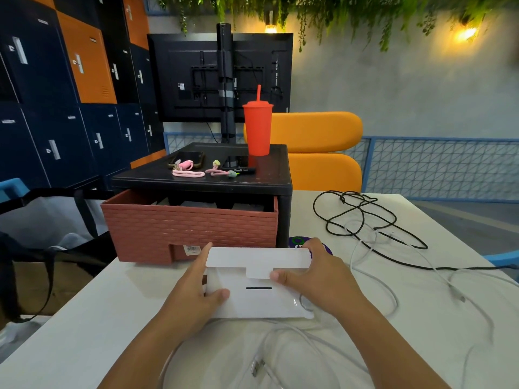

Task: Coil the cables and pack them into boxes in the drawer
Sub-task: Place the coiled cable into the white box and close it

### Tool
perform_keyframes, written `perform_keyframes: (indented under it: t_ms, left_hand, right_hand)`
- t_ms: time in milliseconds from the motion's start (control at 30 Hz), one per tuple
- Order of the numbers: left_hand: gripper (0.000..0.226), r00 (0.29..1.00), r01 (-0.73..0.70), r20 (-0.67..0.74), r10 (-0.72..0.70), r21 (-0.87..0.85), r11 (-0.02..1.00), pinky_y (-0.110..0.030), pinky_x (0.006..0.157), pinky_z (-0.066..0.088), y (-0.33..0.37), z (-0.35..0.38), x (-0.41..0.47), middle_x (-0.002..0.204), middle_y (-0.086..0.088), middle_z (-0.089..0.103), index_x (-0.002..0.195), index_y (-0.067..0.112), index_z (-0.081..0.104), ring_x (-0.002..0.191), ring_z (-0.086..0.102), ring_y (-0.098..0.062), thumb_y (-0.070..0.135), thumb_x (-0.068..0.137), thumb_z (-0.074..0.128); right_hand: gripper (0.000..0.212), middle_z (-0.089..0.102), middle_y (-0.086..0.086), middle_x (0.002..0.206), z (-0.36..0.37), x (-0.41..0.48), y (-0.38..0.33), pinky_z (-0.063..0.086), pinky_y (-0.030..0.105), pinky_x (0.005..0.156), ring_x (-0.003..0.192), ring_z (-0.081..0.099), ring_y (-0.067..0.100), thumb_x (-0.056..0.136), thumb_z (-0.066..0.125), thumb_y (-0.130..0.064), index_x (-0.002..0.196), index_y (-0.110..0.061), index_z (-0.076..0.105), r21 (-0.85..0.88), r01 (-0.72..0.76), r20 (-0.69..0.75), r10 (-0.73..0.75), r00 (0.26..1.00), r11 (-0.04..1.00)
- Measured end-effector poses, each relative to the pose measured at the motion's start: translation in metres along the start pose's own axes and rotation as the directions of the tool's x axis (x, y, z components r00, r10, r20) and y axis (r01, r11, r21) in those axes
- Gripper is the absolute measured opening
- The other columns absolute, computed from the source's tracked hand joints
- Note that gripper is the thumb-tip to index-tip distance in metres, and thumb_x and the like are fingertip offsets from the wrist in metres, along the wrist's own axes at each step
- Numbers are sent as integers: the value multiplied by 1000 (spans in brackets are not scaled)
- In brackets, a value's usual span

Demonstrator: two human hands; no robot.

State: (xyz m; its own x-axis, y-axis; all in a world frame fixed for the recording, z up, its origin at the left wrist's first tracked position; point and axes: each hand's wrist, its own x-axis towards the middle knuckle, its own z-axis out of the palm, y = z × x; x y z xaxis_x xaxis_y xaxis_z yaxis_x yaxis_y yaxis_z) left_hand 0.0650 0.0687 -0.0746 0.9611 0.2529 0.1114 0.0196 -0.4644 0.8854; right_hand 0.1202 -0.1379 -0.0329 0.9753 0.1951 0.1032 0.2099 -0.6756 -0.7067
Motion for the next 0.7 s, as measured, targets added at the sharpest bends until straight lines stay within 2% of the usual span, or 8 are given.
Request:
perform_keyframes:
  t_ms: [100,233,300,467,600,700]
  left_hand:
    - [88,1000,-12,15,12,-9,1000,-23,91,44,1,1,-1,133,18,41,145,38,16,100,52,3,8,82,68]
    - [75,1000,-5,10,5,-47,999,-34,108,34,1,2,-1,143,19,32,146,38,17,127,40,-11,29,87,62]
    - [63,1000,-7,-13,6,-67,998,-39,111,31,-2,2,1,147,14,32,145,37,20,132,37,-14,32,91,53]
    - [52,998,-15,-55,13,-43,999,-30,98,38,-4,3,3,138,9,44,143,32,27,117,49,-14,23,96,48]
    - [52,998,-7,-64,4,-48,999,-41,105,38,-6,2,3,140,9,43,140,36,30,120,49,-18,25,94,51]
    - [52,998,-15,-66,11,-54,998,-40,105,38,-6,2,3,139,10,43,140,36,30,121,48,-19,26,94,51]
  right_hand:
    - [61,49,-11,83,2,1,0,43,27,70,84,50,14,67,70,-58,108,-27,37,-73,7,-26,-9,1000,997]
    - [64,50,-8,86,7,-1,1,40,26,68,81,48,15,68,69,-58,113,-25,37,-137,19,-48,-26,999,990]
    - [63,51,-7,87,10,-1,2,40,26,67,80,49,16,70,67,-58,113,-24,36,-175,39,-50,-48,998,984]
    - [59,53,-4,87,17,-1,2,42,28,67,80,50,17,72,64,-58,112,-23,37,-233,71,-60,-87,994,970]
    - [59,59,-3,93,19,0,3,44,28,68,85,56,19,71,63,-58,112,-24,37,-238,83,-64,-101,993,968]
    - [61,59,-3,94,19,0,4,44,28,68,86,56,18,72,62,-59,115,-25,36,-249,91,-67,-111,992,964]
